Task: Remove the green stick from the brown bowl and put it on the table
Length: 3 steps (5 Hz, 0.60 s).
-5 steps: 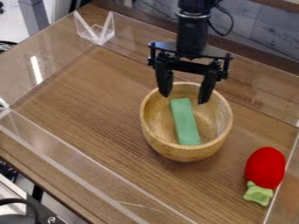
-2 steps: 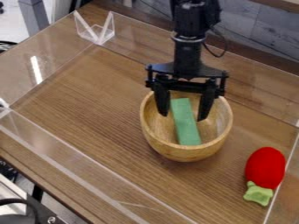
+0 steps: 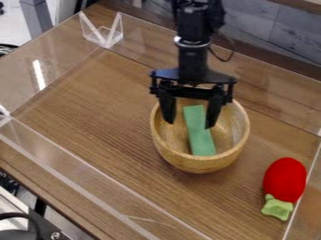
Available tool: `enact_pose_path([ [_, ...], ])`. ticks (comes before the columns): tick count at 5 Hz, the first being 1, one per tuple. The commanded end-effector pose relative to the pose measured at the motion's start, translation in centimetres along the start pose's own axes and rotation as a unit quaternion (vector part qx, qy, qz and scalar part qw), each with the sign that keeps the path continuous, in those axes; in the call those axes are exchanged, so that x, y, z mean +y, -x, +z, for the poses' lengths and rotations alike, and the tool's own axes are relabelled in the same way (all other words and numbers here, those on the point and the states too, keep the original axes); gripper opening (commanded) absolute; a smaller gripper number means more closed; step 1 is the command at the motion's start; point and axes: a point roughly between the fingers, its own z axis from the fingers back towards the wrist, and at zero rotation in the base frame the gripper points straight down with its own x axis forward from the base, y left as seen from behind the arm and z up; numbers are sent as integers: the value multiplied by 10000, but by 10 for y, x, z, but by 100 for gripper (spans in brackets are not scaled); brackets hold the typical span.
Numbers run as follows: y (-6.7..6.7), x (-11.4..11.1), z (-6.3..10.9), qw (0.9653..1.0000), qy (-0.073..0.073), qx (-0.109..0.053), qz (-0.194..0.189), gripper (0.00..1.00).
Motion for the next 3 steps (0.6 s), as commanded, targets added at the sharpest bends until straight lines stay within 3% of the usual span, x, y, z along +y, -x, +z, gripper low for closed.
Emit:
enact_pose_path([
  [1, -8, -14, 16, 9996, 109, -236, -116, 100],
  [3, 1, -5, 9, 9966, 203, -381, 707, 100],
])
